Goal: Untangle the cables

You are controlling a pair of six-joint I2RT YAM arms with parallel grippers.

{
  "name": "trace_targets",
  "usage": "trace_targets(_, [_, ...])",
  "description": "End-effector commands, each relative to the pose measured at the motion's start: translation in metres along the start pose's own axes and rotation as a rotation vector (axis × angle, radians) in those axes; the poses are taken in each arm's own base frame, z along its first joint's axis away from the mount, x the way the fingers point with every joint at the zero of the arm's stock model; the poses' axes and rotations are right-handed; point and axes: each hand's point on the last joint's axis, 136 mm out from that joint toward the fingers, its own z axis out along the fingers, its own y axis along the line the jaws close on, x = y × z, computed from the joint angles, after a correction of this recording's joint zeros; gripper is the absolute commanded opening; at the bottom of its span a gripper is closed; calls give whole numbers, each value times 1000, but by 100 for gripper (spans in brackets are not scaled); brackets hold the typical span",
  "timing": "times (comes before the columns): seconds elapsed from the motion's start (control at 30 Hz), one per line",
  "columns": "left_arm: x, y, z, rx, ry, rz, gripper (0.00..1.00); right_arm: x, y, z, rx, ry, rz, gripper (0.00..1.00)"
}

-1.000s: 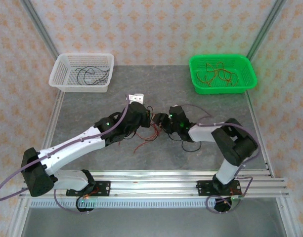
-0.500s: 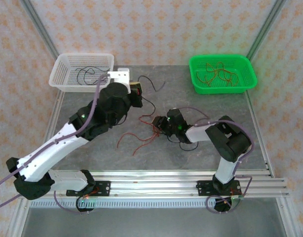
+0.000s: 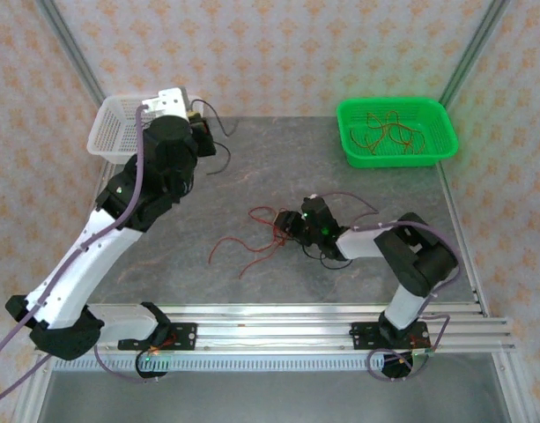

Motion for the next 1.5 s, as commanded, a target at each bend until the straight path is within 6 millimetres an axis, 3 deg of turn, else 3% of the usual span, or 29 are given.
trace_targets(0.0, [-4,17,22,-47,2,26,0,-10,16,-24,-9,-51,-134,53])
trace_targets(0.2, [-17,51,66,-120,-29,-25,0,-18,29,-60,1,-96,-234,54])
trace_targets(0.4, [-19,82,112,-211,-36,-42,0,-25,35,-90,13,-148,-253,53])
trace_targets(0.7, [0,144,186,-322,-24,-102,0,-30,32,-121,37,-215,-246,53])
trace_targets(1.0, [44,204,249,-431,0,-196,0,-29,21,-126,71,-227,-236,53])
trace_targets(1.3, [90,233,297,-491,19,-227,0,-30,17,-110,118,-196,-258,52])
trace_targets(1.47, [130,242,312,-517,73,-230,0,-30,17,-97,139,-162,-275,52])
